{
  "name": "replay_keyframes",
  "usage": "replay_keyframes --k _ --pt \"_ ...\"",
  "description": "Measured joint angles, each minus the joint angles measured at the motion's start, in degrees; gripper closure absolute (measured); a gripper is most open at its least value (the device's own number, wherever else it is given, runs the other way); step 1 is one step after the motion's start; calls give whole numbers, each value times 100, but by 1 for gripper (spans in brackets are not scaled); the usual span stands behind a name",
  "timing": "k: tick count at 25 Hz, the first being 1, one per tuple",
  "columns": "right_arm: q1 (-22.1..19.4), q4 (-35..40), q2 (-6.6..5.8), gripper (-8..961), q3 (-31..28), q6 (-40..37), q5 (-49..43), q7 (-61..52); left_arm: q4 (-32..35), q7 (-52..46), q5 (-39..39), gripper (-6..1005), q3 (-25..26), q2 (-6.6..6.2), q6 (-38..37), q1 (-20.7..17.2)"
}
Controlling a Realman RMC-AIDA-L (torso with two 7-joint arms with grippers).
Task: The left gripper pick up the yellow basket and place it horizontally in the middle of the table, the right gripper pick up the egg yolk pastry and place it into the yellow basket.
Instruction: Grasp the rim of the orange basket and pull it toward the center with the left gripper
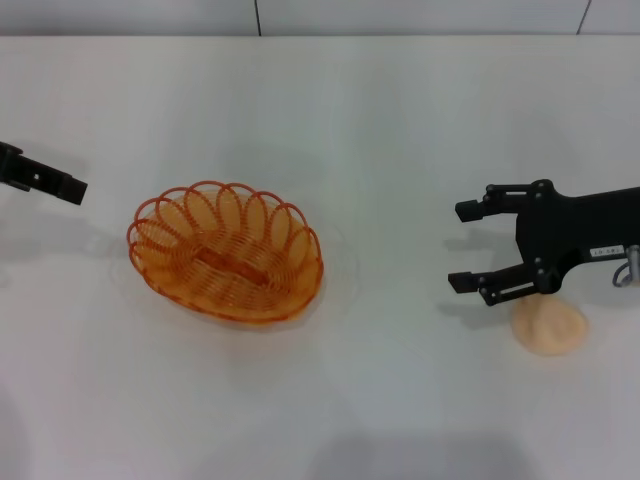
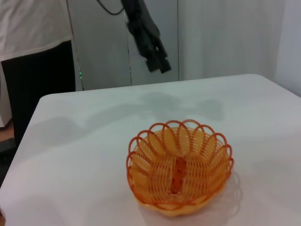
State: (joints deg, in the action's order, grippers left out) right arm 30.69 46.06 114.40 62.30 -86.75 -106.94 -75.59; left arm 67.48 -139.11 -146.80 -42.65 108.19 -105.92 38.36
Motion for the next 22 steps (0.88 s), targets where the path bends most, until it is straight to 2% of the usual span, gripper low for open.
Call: replay_keyframes --k 6,13,20,22 --pt "-14 20 56 82 -48 2 0 61 -492 89 -691 151 -104 177 459 350" --pt "-61 32 74 82 -51 2 1 77 -1215 187 -713 151 -484 317 1280 455" --pt "-64 29 81 82 -15 0 30 80 -1572 408 -710 155 -552 556 1818 506" --pt "-67 29 82 82 1 -1 55 80 -1671 474 -703 156 -552 590 1956 510"
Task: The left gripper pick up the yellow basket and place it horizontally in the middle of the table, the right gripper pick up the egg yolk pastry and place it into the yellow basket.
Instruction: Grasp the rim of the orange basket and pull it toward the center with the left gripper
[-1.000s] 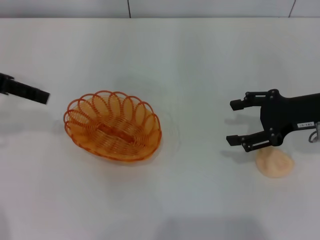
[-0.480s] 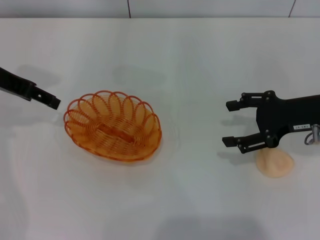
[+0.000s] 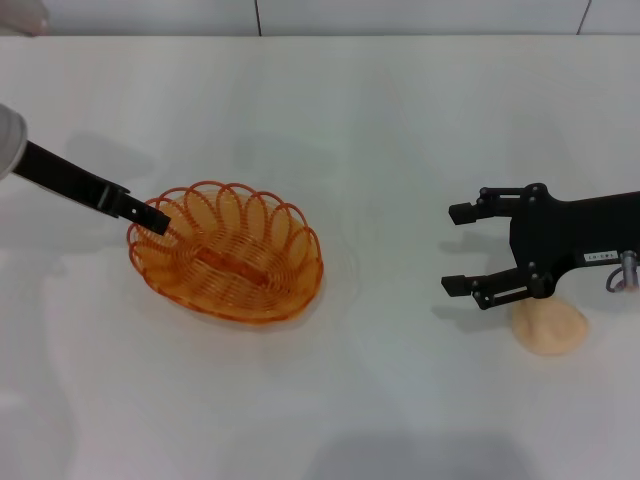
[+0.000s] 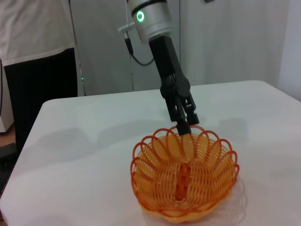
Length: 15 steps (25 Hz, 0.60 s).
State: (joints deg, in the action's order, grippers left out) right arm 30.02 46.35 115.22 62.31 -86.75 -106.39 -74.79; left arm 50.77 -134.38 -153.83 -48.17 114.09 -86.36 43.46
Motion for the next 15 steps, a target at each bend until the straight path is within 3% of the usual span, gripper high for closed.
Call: replay_keyframes --k 14,15 --pt "-14 -2 0 82 -6 -9 8 0 -468 1 -54 167 -151 82 453 90" --pt "-14 -2 0 82 -9 -9 10 0 -494 1 -66 224 -154 84 468 99"
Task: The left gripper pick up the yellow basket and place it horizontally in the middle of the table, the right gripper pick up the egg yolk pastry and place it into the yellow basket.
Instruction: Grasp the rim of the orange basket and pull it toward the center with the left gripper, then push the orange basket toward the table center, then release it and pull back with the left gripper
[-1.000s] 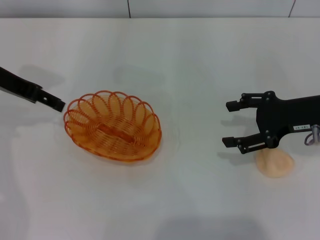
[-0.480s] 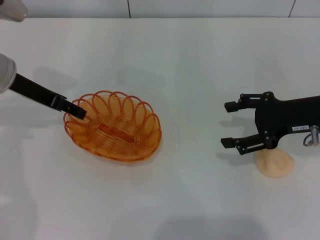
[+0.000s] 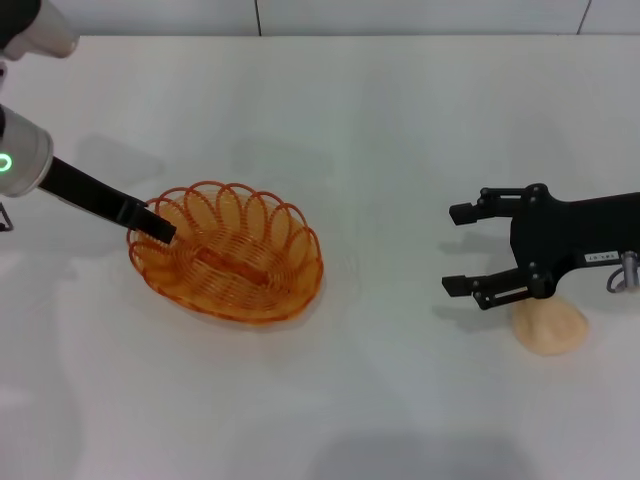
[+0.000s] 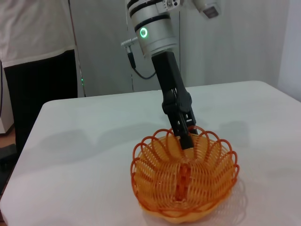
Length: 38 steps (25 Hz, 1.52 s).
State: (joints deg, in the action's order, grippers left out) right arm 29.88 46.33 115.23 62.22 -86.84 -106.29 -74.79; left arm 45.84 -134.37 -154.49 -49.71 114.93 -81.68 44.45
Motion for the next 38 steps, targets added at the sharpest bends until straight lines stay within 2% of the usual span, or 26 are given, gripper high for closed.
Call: replay_keyframes --k 7,13,18,22,29,38 --pt "1 -12 8 83 -28 0 4 0 15 41 26 571 -78 95 102 1" --pt "1 -14 9 83 -34 2 70 0 30 42 103 797 -72 88 129 8" --pt "1 -1 9 83 -35 2 82 -2 144 15 352 901 -25 59 -56 3" --pt "1 10 9 83 -35 5 91 3 364 -210 649 904 -14 56 -258 -54" --pt "-28 42 8 83 -25 36 144 116 717 -1192 789 909 -21 111 -566 -24" --pt "-60 42 8 83 -38 24 243 404 664 -2392 890 922 -100 363 -221 20"
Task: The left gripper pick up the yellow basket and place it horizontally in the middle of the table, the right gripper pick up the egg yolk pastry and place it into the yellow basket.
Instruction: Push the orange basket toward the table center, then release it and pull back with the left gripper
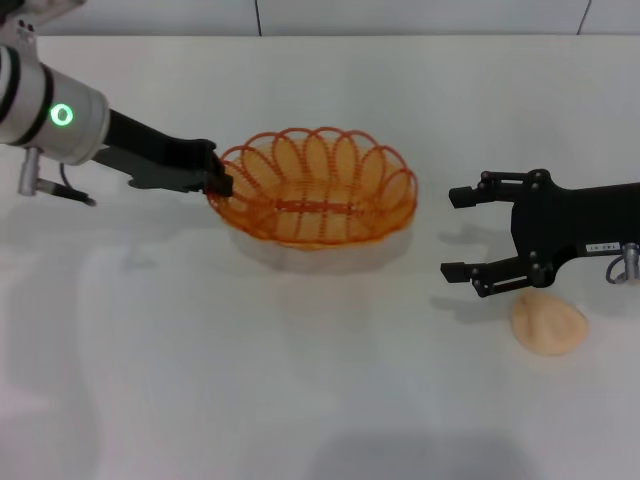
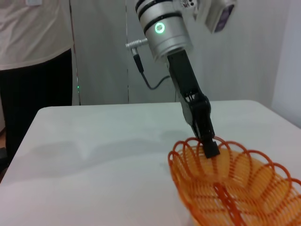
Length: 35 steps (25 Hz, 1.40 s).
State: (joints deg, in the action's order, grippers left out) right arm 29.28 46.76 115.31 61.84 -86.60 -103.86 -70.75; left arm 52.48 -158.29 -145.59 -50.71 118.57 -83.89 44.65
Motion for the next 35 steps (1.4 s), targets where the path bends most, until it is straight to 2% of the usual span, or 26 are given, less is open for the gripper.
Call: replay_keyframes --k 2,6,8,26,29,35 --pt "-16 -2 0 83 0 1 11 34 -13 -190 44 923 -209 51 33 33" --pt "-89 0 -1 83 -5 -14 74 150 -178 -404 217 918 -722 58 190 39" --pt "-108 6 -5 83 -5 -35 79 173 -239 -444 276 912 -823 57 258 36" --pt "-169 62 0 84 3 -137 113 211 -305 -420 475 863 -840 31 305 -95" --pt "-195 57 0 84 -3 -138 144 206 -280 -339 451 644 -839 11 304 -117" --pt "-240 42 0 84 4 -138 214 194 -235 -145 426 385 -804 -79 306 -177"
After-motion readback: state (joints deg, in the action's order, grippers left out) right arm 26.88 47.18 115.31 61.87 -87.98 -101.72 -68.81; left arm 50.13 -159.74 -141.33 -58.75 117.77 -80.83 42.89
